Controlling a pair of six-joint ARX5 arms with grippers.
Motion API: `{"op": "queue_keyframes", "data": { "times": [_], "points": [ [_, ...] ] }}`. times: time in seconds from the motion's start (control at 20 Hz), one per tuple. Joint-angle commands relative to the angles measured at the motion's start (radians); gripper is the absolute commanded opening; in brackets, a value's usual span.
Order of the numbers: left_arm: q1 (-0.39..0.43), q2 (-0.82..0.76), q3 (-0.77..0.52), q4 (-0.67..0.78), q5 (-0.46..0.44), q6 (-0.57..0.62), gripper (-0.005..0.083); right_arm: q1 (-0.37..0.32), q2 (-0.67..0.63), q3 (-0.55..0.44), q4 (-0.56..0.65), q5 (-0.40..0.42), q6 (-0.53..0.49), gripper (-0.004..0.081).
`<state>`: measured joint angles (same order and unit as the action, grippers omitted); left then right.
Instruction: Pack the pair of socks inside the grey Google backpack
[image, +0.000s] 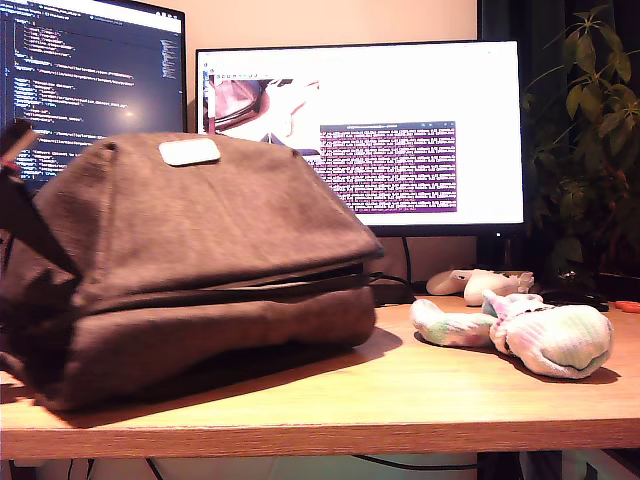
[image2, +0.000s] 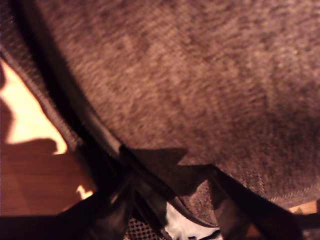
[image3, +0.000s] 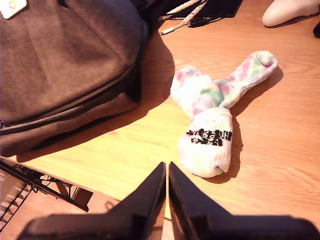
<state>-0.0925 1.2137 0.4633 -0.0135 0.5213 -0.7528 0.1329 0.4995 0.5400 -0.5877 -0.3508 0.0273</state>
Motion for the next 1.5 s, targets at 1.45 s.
{"op": "queue_keyframes", "data": {
  "times": [1.45],
  "points": [
    [-0.015,0.027,0.005,0.335,-0.134,-0.006,0.0215,0.004,0.002,-0.001,0.001,0.002,-0.028,-0.0012]
  ]
}}
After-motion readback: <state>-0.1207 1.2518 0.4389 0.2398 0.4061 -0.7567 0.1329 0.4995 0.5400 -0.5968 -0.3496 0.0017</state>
